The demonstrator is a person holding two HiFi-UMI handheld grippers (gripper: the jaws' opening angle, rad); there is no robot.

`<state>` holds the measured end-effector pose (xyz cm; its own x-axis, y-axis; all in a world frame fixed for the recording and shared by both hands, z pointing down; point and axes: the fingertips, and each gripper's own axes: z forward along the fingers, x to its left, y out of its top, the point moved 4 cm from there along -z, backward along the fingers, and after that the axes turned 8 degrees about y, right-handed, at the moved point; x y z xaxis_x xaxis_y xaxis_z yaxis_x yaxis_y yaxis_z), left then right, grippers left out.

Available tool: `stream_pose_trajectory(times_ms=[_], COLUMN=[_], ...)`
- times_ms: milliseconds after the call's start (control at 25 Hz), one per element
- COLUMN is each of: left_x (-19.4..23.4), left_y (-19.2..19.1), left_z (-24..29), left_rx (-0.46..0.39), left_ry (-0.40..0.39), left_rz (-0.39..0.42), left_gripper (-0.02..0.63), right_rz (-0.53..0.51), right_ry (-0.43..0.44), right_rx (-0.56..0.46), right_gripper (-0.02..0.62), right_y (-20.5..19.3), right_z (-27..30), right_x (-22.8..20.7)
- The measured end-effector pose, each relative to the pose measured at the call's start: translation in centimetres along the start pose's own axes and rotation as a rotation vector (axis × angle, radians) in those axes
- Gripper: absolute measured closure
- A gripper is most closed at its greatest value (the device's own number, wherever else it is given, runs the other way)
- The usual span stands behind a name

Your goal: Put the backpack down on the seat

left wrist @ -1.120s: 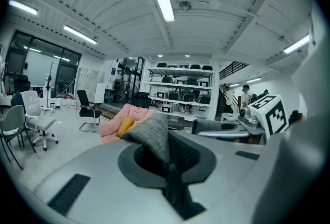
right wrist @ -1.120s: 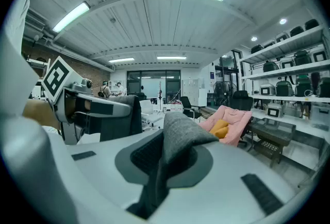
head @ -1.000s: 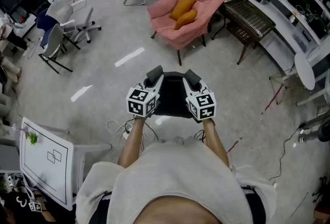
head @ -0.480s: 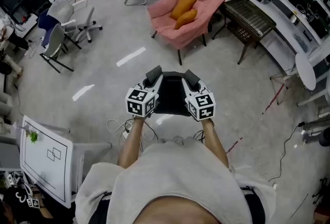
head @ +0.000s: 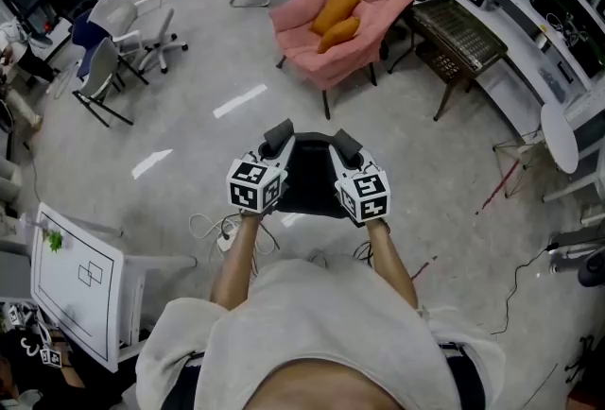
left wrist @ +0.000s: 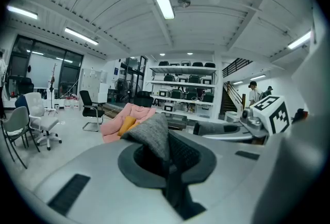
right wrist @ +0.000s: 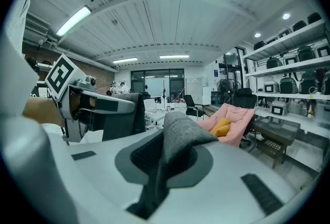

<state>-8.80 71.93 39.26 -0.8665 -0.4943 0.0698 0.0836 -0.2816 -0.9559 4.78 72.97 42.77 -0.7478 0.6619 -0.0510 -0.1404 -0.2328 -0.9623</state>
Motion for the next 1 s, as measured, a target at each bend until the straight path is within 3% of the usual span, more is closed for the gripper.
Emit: stream_pose_trajectory(times_ms=[480, 720, 1000], left_x=[1.6, 5.8, 11.8], left_y=[-0.2, 0.4, 3.5], left_z=[6.7, 12.6, 21.1], left_rx=[0.022, 0.020, 0.013], left_ry=[-0.005, -0.015, -0.042], left_rz=[-0.028, -0.042, -0.058], left_gripper=[0.575, 0.575, 0.574], right_rz=[0.016, 0.018, 0.021], right_ry=[0.001, -0.005, -0.024], right_rx=[0.020, 0.038, 0.053], right_gripper=[0.569, 0.569, 0.569], right_y=[-0.7, -0.5, 2.3], right_z=[3.9, 9.6, 17.4], right_x=[-5.7, -9.7, -15.8])
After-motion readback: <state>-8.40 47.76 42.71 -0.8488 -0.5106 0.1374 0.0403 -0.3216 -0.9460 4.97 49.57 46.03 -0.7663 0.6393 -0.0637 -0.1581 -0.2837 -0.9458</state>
